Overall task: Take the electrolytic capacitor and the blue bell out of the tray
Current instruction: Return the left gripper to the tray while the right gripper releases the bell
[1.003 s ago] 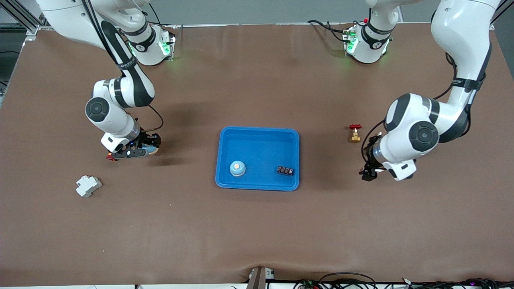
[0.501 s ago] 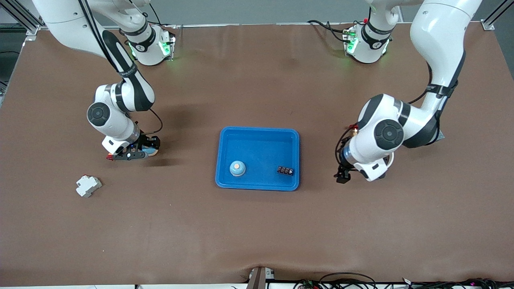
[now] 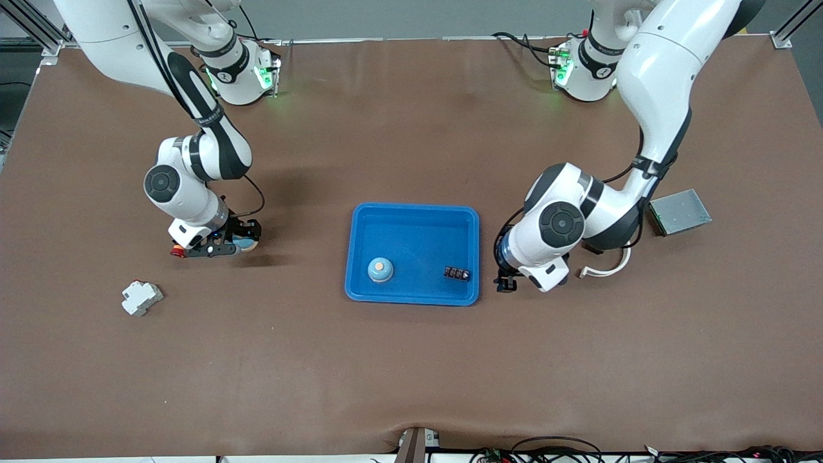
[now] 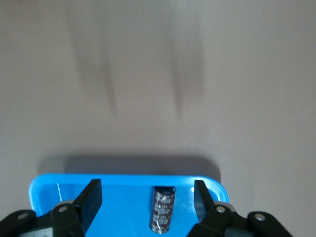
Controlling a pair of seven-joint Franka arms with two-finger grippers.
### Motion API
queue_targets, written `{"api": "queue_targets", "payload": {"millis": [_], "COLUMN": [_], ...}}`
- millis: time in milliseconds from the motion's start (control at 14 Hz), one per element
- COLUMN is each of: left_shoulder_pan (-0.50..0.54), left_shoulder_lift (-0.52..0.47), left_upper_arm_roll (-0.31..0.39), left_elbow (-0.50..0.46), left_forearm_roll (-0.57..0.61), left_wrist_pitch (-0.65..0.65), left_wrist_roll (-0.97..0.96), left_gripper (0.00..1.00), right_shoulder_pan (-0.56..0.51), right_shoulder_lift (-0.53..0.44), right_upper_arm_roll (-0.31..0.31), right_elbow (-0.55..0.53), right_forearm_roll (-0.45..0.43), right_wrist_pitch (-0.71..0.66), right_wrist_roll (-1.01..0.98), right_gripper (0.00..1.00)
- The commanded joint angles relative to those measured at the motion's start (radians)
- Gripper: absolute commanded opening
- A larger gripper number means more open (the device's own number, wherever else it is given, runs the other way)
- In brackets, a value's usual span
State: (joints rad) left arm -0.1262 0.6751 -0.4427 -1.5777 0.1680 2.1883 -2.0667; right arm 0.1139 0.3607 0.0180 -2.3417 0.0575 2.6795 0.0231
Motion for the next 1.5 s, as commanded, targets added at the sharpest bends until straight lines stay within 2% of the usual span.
{"api": "queue_targets", "payload": {"millis": [0,72,287,430,573,716,1003,1218,1361,1433], "left_shoulder_pan": [-0.041,-0.053,-0.139,-0.194,-0.208,-0.214,-0.237,-0.25,-0.25,-0.25], "left_shoulder_lift": [0.023,0.032,0.061,0.093,0.118,0.136,0.164,0.175,0.181,0.184], "left_upper_arm_roll": [0.012,0.019,0.093,0.136,0.142,0.142,0.142,0.144,0.144,0.144], "left_elbow": [0.025,0.03,0.056,0.088,0.088,0.088,0.096,0.096,0.096,0.096], "left_forearm_roll": [0.018,0.018,0.016,0.016,0.016,0.016,0.028,0.031,0.031,0.031], "left_wrist_pitch": [0.033,0.051,0.091,0.126,0.163,0.163,0.168,0.179,0.183,0.183], "left_wrist_roll": [-0.059,-0.075,-0.121,-0.156,-0.165,-0.15,-0.139,-0.138,-0.136,-0.135], "left_gripper": [0.74,0.72,0.69,0.68,0.68,0.63,0.57,0.37,0.27,0.17], "right_shoulder_pan": [-0.026,-0.025,-0.016,-0.013,-0.011,-0.002,0.117,0.252,0.305,0.326], "right_shoulder_lift": [0.009,0.009,-0.009,-0.034,-0.055,-0.06,-0.059,-0.045,0.003,0.03], "right_upper_arm_roll": [0.028,0.027,0.03,0.046,0.048,0.048,0.046,0.043,0.043,0.043], "right_elbow": [-0.001,0.001,0.011,0.066,0.169,0.266,0.367,0.448,0.51,0.542], "right_forearm_roll": [0.03,0.051,0.059,0.059,0.061,0.061,0.058,0.045,0.044,0.042], "right_wrist_pitch": [0.019,0.019,0.0,-0.102,-0.293,-0.416,-0.454,-0.452,-0.451,-0.449], "right_wrist_roll": [-0.025,-0.026,-0.026,-0.02,-0.008,0.035,0.252,0.485,0.595,0.635], "right_gripper": [0.71,1.0,1.0,1.0,1.0,1.0,1.0,1.0,1.0,1.0]}}
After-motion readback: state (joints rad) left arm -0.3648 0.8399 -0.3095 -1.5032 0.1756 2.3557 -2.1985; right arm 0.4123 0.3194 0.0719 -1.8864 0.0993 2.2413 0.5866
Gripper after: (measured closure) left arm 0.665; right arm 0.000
